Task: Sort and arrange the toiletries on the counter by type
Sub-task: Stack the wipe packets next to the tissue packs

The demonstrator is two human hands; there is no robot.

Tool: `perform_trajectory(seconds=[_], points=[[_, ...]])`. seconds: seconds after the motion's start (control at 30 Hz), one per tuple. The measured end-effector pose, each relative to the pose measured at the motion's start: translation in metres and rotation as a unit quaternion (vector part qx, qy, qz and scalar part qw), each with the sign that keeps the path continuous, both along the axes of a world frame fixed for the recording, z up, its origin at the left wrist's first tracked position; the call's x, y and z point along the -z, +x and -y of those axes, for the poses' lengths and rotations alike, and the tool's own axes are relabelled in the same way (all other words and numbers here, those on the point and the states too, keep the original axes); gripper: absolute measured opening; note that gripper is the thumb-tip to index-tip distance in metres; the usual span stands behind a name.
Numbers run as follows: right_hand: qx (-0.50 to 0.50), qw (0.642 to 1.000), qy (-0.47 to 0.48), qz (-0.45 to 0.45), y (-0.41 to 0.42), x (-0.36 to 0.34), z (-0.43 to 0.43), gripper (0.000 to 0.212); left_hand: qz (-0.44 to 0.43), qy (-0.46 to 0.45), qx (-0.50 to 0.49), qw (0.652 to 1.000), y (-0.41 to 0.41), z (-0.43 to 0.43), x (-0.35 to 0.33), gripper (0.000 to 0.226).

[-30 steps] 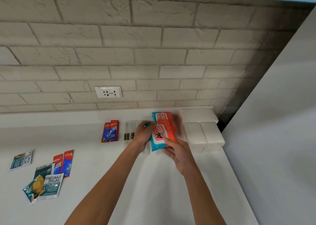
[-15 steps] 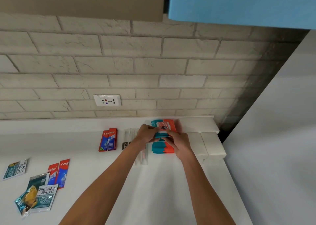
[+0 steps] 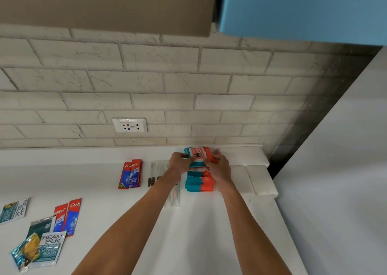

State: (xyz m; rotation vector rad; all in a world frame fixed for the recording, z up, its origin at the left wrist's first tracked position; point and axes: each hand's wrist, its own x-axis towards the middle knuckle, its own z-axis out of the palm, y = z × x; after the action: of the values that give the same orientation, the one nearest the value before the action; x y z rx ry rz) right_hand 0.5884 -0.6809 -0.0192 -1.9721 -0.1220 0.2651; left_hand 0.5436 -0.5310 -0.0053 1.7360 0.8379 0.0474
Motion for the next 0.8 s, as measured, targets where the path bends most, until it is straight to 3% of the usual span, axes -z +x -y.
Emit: perform_trajectory(seconds=[0.27, 0.47, 0.7, 0.8], points=[[0.01, 0.993, -0.048, 0.109, -0.005, 0.001, 0.006, 0.015, 0.013, 0.088, 0.018, 0.996, -0.003, 0.002, 0.001, 0.036], [0.008, 0.992, -0.05, 0.115, -0.016, 0.006, 0.008, 0.012, 0.041, 0.137, 0.051, 0.988, -0.012, 0.005, 0.009, 0.031], [0.02, 0.988, -0.052, 0.145, -0.027, 0.008, 0.006, 0.014, 0.053, 0.156, 0.062, 0.984, -0.025, 0.012, 0.004, 0.048], [0.007, 0.986, -0.057, 0.155, -0.033, 0.014, 0.006, 0.024, 0.039, 0.115, 0.083, 0.989, -0.033, 0.021, 0.001, 0.024]])
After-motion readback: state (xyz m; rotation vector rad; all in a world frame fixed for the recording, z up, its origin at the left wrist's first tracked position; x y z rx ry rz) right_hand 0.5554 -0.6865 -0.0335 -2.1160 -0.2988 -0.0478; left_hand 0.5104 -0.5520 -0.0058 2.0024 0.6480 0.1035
